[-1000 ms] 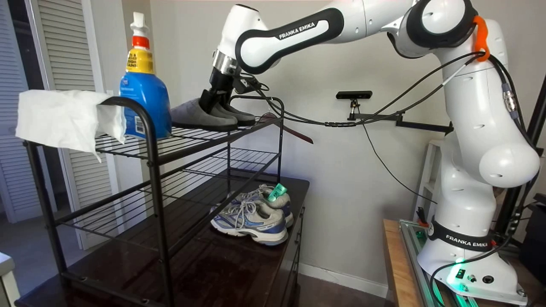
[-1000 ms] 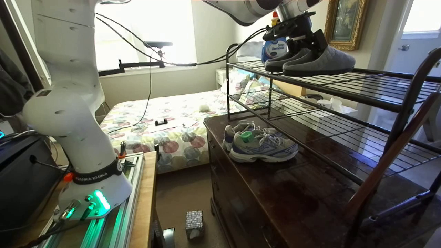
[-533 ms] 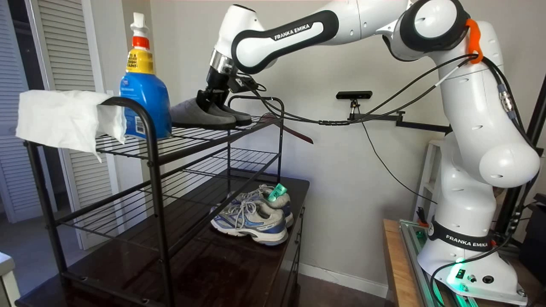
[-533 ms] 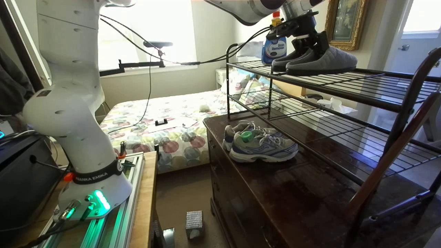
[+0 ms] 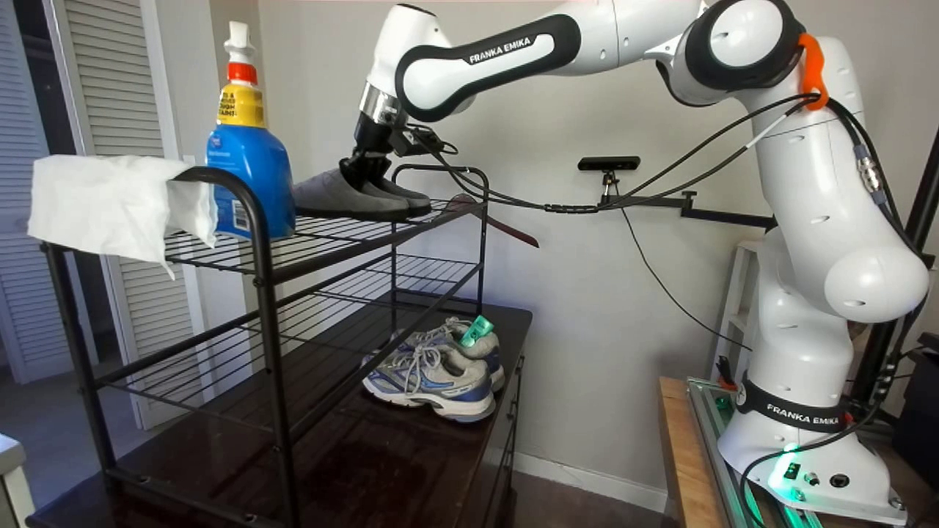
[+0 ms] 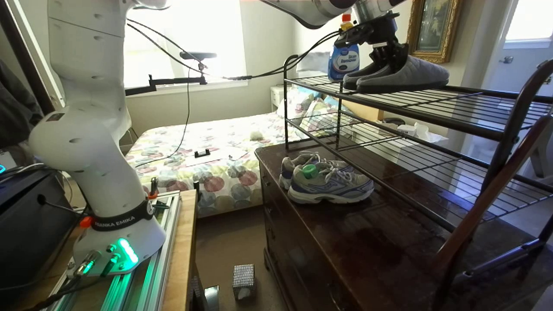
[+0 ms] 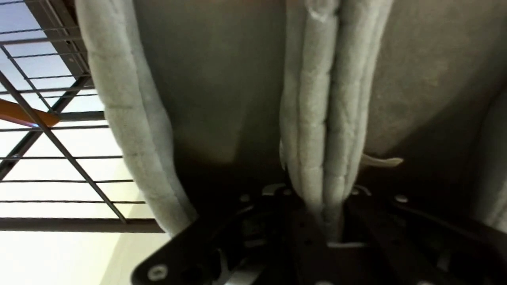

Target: Put the house slippers on the cabinet.

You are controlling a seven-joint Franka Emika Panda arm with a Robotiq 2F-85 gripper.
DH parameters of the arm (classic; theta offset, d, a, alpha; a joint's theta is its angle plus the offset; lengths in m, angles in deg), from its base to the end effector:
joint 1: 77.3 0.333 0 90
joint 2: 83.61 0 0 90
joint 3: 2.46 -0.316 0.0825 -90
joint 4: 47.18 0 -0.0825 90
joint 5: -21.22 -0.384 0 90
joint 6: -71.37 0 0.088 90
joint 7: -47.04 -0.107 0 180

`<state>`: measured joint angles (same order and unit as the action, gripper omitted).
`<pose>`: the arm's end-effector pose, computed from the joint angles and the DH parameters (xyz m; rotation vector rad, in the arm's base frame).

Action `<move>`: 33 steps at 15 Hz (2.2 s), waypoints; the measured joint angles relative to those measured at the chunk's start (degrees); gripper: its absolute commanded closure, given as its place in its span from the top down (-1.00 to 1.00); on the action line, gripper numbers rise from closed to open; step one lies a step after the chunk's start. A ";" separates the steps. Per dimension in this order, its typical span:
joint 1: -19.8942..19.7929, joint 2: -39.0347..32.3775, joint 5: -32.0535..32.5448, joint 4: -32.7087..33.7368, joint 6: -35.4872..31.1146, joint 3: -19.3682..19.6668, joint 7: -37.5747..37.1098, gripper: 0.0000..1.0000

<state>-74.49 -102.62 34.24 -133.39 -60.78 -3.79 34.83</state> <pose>0.6988 0.0436 0.5287 2.9264 -0.0460 0.7341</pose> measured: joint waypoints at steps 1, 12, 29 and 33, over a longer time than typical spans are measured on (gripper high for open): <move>-0.03 0.11 -0.25 0.16 0.72 0.08 0.00 -0.99; -2.40 11.12 -3.46 -2.73 14.59 0.70 12.08 -0.95; -5.78 28.10 -3.48 -22.24 27.30 5.84 21.57 -0.95; -6.53 29.44 -3.48 -23.54 27.30 7.41 24.34 -0.79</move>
<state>-81.02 -73.18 30.76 -156.94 -33.49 3.62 59.17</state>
